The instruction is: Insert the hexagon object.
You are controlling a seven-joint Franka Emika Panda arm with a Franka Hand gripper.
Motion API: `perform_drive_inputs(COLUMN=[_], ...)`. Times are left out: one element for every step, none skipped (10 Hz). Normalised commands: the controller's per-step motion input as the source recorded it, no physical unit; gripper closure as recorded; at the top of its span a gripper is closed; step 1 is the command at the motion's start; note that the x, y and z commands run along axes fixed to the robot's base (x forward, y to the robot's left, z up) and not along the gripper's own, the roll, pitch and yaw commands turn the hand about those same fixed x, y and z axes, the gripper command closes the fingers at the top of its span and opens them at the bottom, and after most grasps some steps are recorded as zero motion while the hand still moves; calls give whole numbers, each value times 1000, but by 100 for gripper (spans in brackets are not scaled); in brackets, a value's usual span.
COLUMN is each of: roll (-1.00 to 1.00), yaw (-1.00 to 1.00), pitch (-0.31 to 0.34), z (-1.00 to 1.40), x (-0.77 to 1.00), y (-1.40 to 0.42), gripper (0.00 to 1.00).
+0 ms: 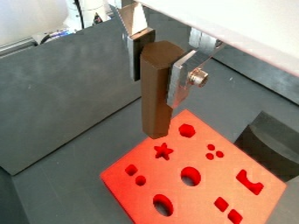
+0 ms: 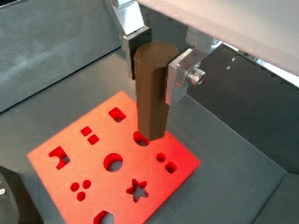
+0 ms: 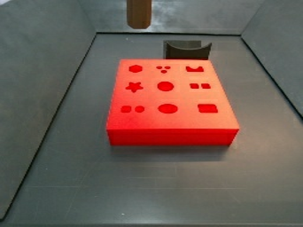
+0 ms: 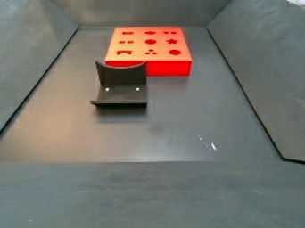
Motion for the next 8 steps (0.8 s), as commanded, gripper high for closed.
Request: perform_drive_inputs(roll=[-70,-381,-417,-426,-419,-370,-204,331], yaw=[0,-74,-137,-154,-160,-57,0,-80], pitch=[-3,-133,-189,-213,-219,-197,-91,10], z=[-149,-337,-226,-194,-186,-271,-397,-489], x=[34,223,217,234,243,246,217,63], y=[271,557,557,529,531,674,791,371], gripper=[100,100,100,100,100,100,100,100])
